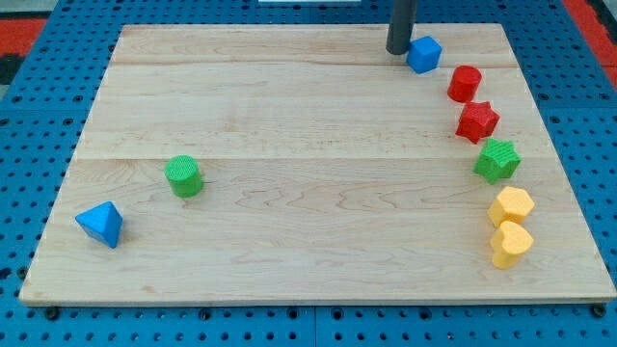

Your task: Move the green circle towards the blue cube

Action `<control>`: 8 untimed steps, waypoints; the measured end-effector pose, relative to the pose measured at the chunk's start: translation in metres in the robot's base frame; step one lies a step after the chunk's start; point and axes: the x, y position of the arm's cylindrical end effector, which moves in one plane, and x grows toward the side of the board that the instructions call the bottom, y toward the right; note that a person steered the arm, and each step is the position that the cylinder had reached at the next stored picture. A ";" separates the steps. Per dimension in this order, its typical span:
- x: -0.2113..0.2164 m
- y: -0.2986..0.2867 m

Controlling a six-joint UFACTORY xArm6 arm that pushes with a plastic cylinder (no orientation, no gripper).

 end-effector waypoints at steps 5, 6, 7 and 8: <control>0.156 -0.146; 0.241 -0.194; 0.247 -0.247; 0.219 -0.280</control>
